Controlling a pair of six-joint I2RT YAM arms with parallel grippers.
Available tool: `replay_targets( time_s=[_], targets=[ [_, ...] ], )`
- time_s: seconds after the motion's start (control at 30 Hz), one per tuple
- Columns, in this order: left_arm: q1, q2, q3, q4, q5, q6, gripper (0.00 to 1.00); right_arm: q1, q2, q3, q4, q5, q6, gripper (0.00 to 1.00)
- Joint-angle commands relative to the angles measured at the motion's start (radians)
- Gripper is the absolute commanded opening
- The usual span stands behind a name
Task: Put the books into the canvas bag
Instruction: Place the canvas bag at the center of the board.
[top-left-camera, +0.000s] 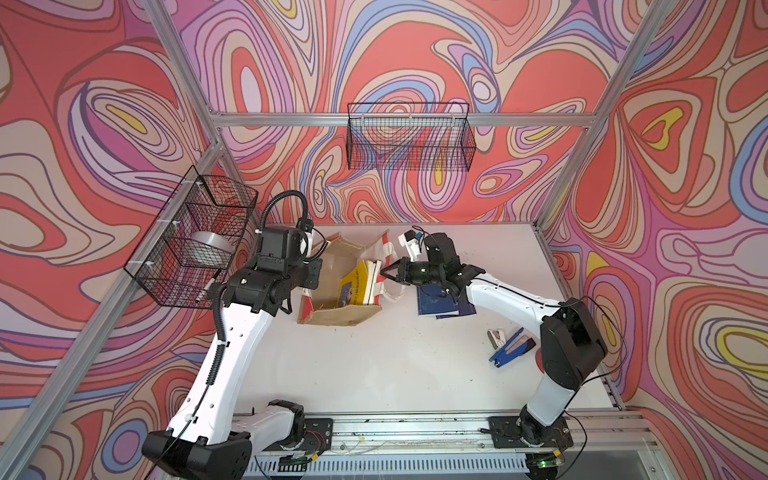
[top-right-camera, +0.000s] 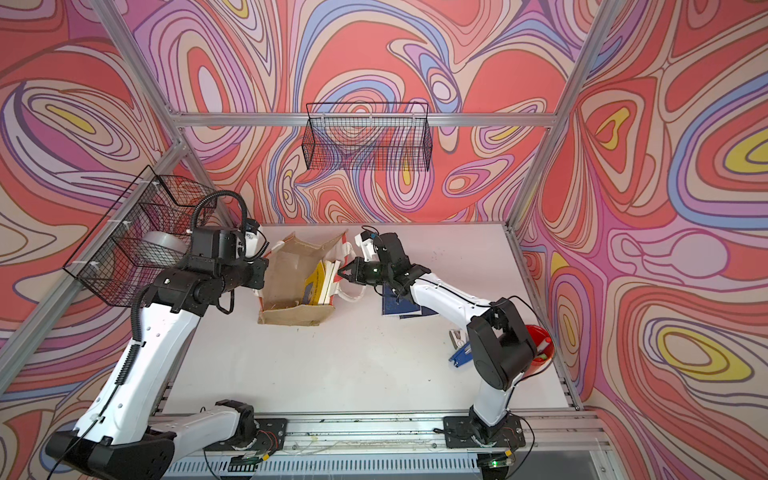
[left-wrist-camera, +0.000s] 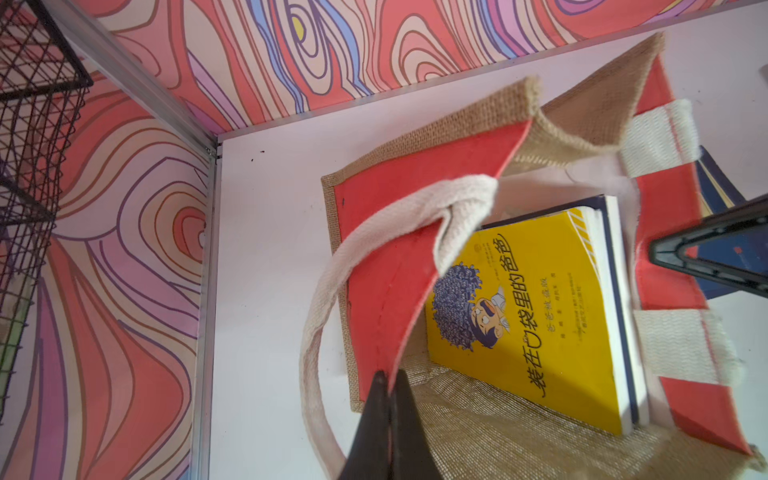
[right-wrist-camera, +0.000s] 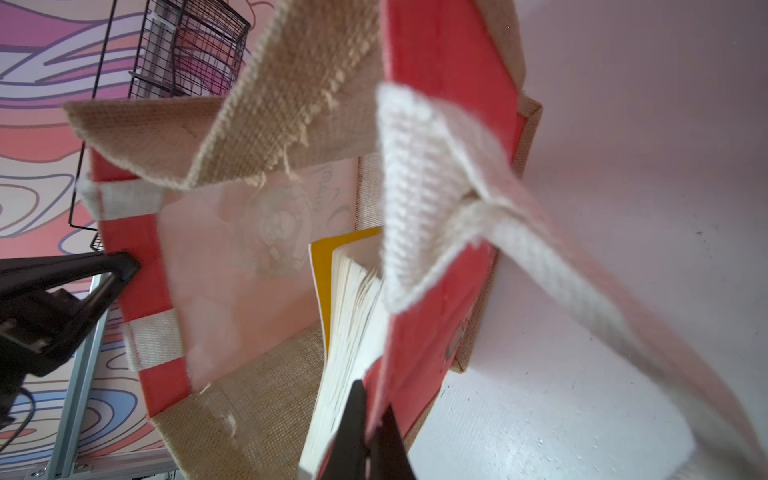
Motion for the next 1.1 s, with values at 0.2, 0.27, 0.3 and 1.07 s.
replay_targets(
  time_s=[0.2,0.27,0.3,1.07],
  targets=[
    [0.095,0.021,-0.034,0.040,0.065,-0.071,0.00,-0.028,0.072,0.195,-0.058,-0.046,-0.080,0.00],
    [0.097,0.035,-0.052,0.056,0.067,-0.087,0.00,-0.029,0.097,0.191,-0.046,-0.044,-0.073,0.00],
    [0.101,0.039,-0.065,0.067,0.062,-0.096,0.00,-0.030,0.107,0.194,-0.045,-0.044,-0.074,0.00],
    [0.177,-0.002,-0.029,0.078,0.055,-0.143,0.95,-0.032,0.011,0.216,-0.131,-0.017,-0.222,0.58]
  ],
)
